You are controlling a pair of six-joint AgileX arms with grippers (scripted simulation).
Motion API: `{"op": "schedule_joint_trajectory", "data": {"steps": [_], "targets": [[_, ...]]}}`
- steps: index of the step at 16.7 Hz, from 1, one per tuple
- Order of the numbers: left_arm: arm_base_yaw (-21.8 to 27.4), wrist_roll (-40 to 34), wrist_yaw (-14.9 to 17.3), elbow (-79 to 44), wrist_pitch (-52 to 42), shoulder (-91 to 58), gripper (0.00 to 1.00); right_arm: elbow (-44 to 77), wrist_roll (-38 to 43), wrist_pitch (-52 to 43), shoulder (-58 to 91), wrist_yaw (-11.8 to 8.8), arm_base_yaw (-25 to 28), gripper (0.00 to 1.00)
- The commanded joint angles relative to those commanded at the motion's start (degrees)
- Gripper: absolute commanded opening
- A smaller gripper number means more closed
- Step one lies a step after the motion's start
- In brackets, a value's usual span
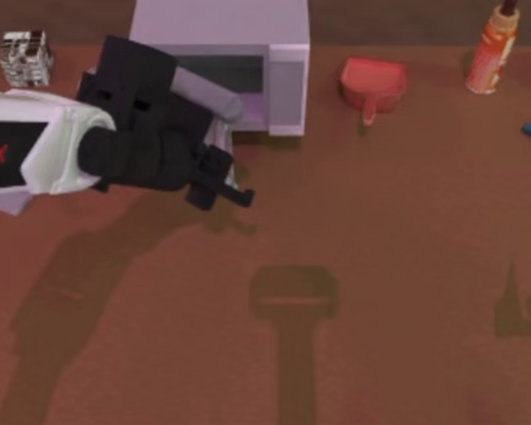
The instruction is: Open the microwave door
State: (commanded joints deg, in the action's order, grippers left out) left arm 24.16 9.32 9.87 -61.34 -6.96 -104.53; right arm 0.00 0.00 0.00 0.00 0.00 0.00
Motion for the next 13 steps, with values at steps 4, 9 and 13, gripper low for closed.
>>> {"op": "schedule_joint_trajectory", "data": {"steps": [4,9,13], "targets": [[0.00,0.00,0.00,0.00,0.00,0.00,0.00,0.00,0.00,0.00,0.00,0.00,0.00,1.00],[-0.25,1.10,1.31,0.46,-0.29,0.27,0.00,0.00,0.00,0.00,0.00,0.00,0.00,1.00],[-1.53,3.53,2.88,1.05,-0.58,0.93,0.00,0.00,0.00,0.00,0.00,0.00,0.00,1.00]]}}
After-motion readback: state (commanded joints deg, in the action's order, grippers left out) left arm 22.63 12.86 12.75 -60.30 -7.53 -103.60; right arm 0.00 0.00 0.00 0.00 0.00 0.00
